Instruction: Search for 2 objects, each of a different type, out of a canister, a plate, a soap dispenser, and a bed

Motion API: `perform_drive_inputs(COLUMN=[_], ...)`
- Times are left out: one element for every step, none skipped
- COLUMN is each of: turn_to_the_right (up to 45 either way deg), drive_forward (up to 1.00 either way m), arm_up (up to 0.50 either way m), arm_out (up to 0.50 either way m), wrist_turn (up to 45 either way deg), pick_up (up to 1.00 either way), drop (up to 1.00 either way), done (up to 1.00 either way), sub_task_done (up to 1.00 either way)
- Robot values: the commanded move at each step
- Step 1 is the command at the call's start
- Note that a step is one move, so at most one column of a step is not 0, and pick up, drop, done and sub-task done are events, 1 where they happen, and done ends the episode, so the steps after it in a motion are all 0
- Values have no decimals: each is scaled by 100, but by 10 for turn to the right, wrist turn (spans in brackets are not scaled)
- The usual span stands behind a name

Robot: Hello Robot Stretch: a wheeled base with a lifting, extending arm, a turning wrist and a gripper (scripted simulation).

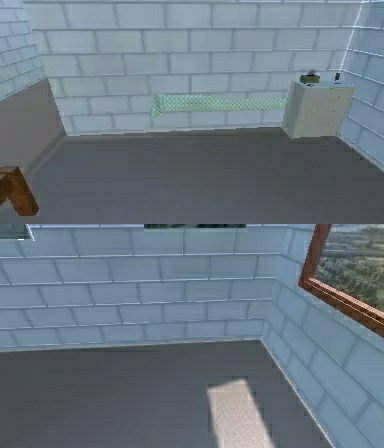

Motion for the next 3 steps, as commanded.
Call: perform_drive_inputs(turn_to_the_right=[-180,0,-30], drive_forward=[0,100,0], arm_up=[0,0,0], arm_out=[0,0,0], wrist_turn=[0,0,0], pick_up=[0,0,0], drop=[0,0,0], done=[0,0,0], sub_task_done=[0,0,0])
